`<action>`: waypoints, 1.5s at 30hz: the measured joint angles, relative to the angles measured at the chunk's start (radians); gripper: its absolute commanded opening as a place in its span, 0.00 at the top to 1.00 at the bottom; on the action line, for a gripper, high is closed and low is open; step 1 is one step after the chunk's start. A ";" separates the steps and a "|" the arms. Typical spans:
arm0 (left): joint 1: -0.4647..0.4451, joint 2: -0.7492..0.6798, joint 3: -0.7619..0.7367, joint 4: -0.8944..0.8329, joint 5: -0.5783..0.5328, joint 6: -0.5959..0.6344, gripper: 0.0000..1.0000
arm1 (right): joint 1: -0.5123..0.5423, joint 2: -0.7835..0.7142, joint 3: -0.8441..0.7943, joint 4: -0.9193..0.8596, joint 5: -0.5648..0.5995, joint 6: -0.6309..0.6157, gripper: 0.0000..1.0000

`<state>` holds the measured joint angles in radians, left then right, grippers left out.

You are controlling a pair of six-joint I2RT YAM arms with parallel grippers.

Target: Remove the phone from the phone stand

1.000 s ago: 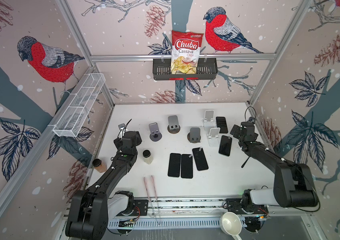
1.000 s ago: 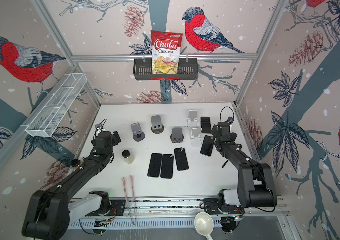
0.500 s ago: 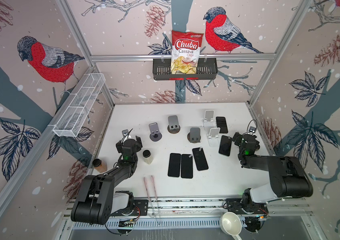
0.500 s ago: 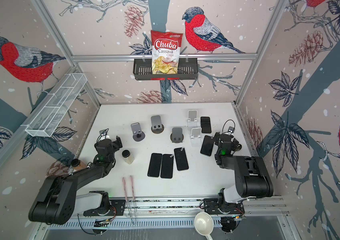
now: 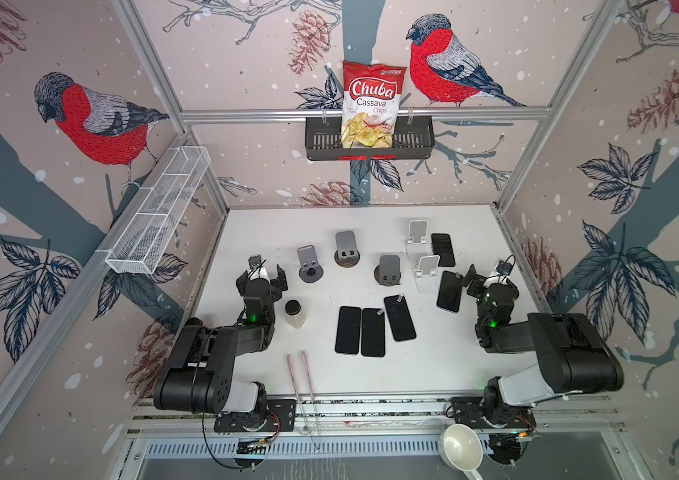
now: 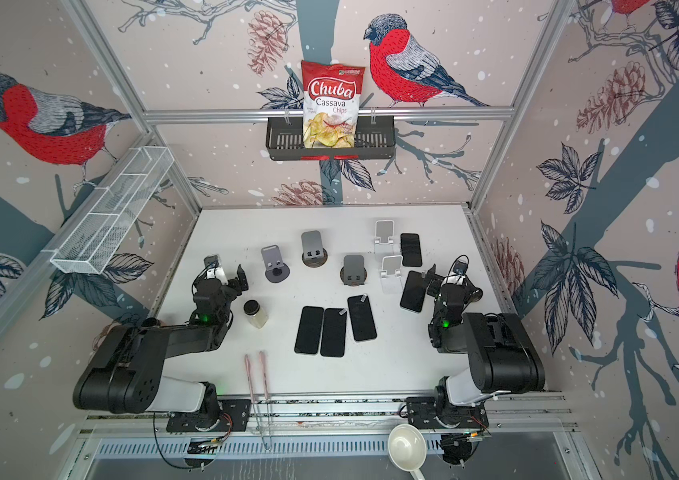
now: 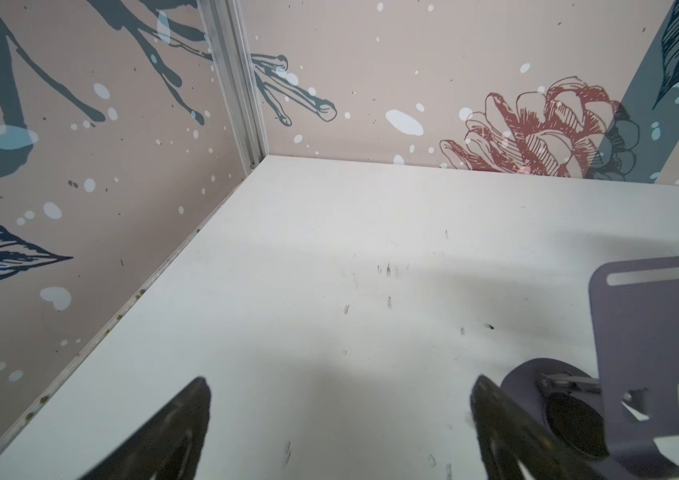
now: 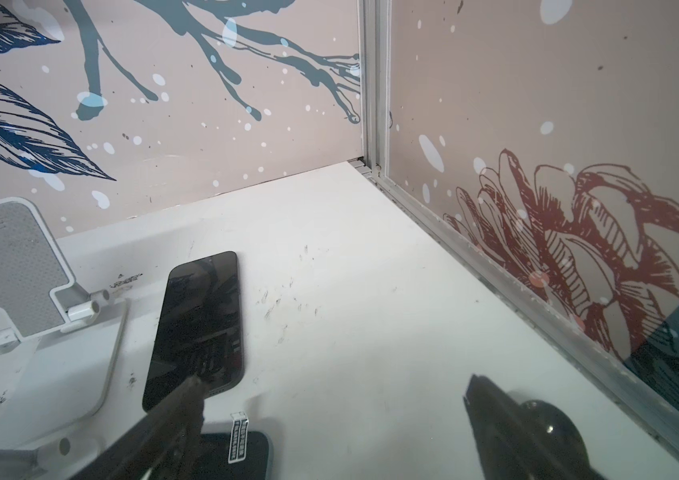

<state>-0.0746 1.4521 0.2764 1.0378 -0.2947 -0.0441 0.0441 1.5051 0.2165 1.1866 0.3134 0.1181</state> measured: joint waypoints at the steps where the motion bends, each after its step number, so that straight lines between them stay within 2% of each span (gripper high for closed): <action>1: 0.005 0.026 -0.016 0.042 0.006 0.002 0.02 | 0.000 -0.001 0.000 0.001 0.000 -0.001 0.01; 4: 0.012 0.095 -0.061 0.127 0.011 0.018 0.03 | 0.001 -0.001 0.000 0.006 0.000 -0.007 0.01; 6: 0.013 0.088 -0.065 0.157 0.020 0.018 0.02 | 0.001 -0.001 0.000 0.008 0.000 -0.007 0.01; 13: 0.013 0.107 -0.068 0.253 -0.048 0.005 0.02 | 0.001 -0.001 0.000 0.009 0.000 -0.007 0.01; 42: -0.002 0.112 -0.065 0.267 -0.084 0.000 0.03 | 0.001 -0.001 0.003 0.009 0.000 -0.008 0.01; 45: -0.002 0.111 -0.065 0.266 -0.047 0.019 0.02 | -0.008 -0.001 0.004 0.008 -0.064 -0.025 0.01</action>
<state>-0.0765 1.5635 0.2115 1.3041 -0.3412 -0.0254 0.0364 1.5040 0.2207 1.1942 0.2497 0.0933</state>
